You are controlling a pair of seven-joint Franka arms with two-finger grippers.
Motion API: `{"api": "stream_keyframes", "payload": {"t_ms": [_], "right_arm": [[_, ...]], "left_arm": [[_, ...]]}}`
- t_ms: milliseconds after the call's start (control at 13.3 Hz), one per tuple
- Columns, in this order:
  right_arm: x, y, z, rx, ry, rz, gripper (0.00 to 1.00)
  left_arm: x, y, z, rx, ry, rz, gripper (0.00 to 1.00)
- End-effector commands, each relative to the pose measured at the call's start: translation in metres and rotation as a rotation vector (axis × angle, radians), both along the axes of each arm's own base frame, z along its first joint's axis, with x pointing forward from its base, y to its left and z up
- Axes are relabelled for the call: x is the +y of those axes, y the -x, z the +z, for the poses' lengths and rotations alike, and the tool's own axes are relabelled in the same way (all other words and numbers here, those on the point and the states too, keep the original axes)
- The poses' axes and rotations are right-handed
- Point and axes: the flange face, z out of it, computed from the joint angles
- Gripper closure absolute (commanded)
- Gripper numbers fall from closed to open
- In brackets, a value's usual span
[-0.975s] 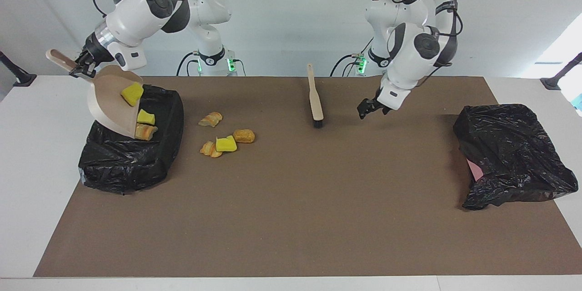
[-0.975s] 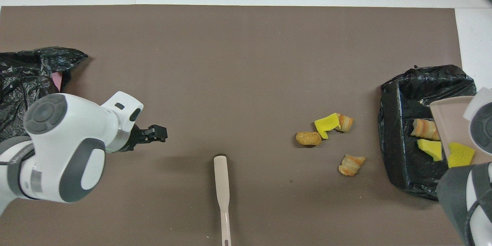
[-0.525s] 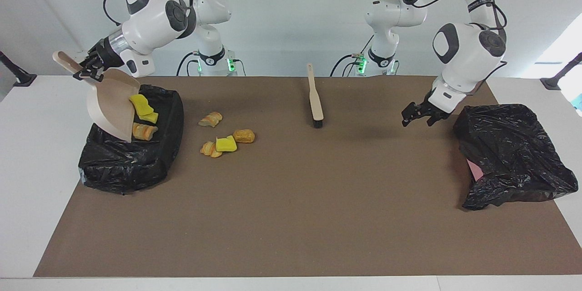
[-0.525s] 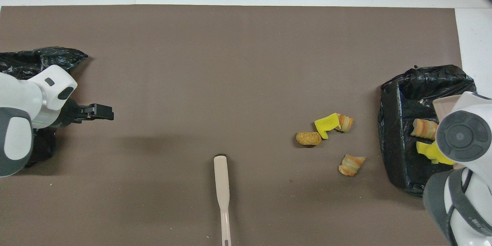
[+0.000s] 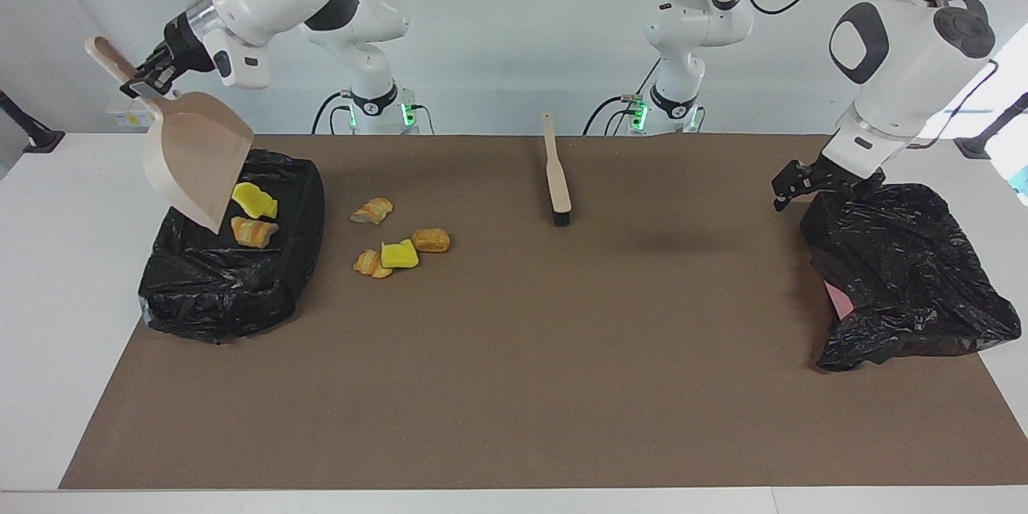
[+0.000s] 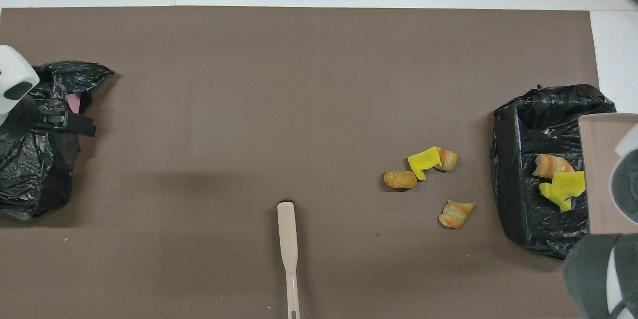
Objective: Sweep and dump trash in bin
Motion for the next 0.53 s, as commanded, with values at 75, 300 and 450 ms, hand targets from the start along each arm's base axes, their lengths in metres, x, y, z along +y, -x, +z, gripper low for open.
{"api": "stream_keyframes", "payload": {"t_ms": [75,300,450], "right_arm": [[-0.011,0.019,0.019,-0.103,-0.226,-0.119,1.00],[-0.004,0.027,-0.003,-0.186,-0.519,-0.302,1.00],[0.025,0.027,-0.018,-0.256,-0.615,-0.435,1.00]], "left_arm": [[0.001,-0.002,0.040,0.023,-0.030,-0.015,0.00],[-0.024,0.016,0.066,0.019,-0.088,-0.025,0.00],[-0.028,0.027,0.077,0.029,-0.077,0.046,0.00]]}}
